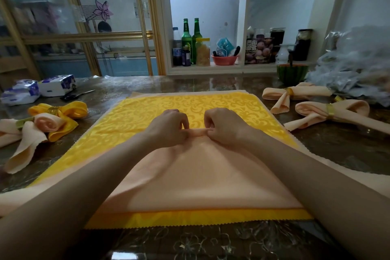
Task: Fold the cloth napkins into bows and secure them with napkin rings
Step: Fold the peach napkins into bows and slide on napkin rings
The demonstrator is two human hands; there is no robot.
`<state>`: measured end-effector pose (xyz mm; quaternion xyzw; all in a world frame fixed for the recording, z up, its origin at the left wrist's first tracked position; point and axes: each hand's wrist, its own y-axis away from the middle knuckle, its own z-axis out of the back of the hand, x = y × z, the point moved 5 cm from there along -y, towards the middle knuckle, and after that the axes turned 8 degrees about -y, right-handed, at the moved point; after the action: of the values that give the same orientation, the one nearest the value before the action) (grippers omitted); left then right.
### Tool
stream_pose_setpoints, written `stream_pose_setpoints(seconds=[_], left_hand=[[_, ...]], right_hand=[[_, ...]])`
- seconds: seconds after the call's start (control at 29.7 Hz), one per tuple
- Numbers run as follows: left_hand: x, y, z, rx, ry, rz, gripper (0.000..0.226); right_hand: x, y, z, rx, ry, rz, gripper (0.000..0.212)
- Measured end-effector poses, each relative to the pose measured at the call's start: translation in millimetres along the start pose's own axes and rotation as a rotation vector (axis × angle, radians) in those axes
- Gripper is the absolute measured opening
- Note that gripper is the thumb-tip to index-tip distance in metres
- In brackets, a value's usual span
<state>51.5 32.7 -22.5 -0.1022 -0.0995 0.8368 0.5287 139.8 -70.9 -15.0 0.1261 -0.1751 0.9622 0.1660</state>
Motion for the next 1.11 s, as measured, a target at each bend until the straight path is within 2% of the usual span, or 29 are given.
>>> stream_pose_setpoints(seconds=[0.1,0.2,0.27,0.34,0.4,0.44,0.51,0.61,0.71,0.88,1.01,1.11], left_hand=[[-2,2,-4,0.124,0.147,0.089,0.023],[0,2,-8,0.145,0.149,0.158,0.025],[1,4,-10,0.124,0.068,0.174,0.029],[-2,9,-16,0.112,-0.122,0.140,0.035],[-7,12,-23,0.105,-0.301,0.057,0.041],[-8,13,-26,0.123,-0.297,0.036,0.044],[-8,12,-34,0.216,-0.184,0.062,0.049],[-3,12,-42,0.336,-0.099,0.142,0.051],[7,16,-43,0.372,-0.093,0.197,0.054],[14,15,-39,0.360,-0.003,0.162,0.051],[16,15,-21,0.213,0.274,0.137,0.032],[17,15,-13,0.147,0.292,0.121,0.020]], right_hand=[[11,4,-6,0.027,0.206,0.160,0.016],[7,15,-9,0.121,0.163,0.148,0.021],[1,23,-9,0.161,-0.018,0.057,0.018],[-1,23,-9,0.132,-0.154,-0.030,0.018],[2,13,-13,0.077,-0.144,-0.069,0.023],[5,8,-15,0.071,-0.129,-0.074,0.027],[12,3,-26,0.158,-0.125,-0.065,0.036],[12,6,-44,0.373,0.010,-0.043,0.049],[-7,12,-43,0.443,-0.029,-0.153,0.062],[-25,21,-33,0.382,-0.103,-0.154,0.054],[-24,19,-16,0.182,-0.244,-0.141,0.035],[-26,19,-4,0.077,-0.262,-0.126,0.021]])
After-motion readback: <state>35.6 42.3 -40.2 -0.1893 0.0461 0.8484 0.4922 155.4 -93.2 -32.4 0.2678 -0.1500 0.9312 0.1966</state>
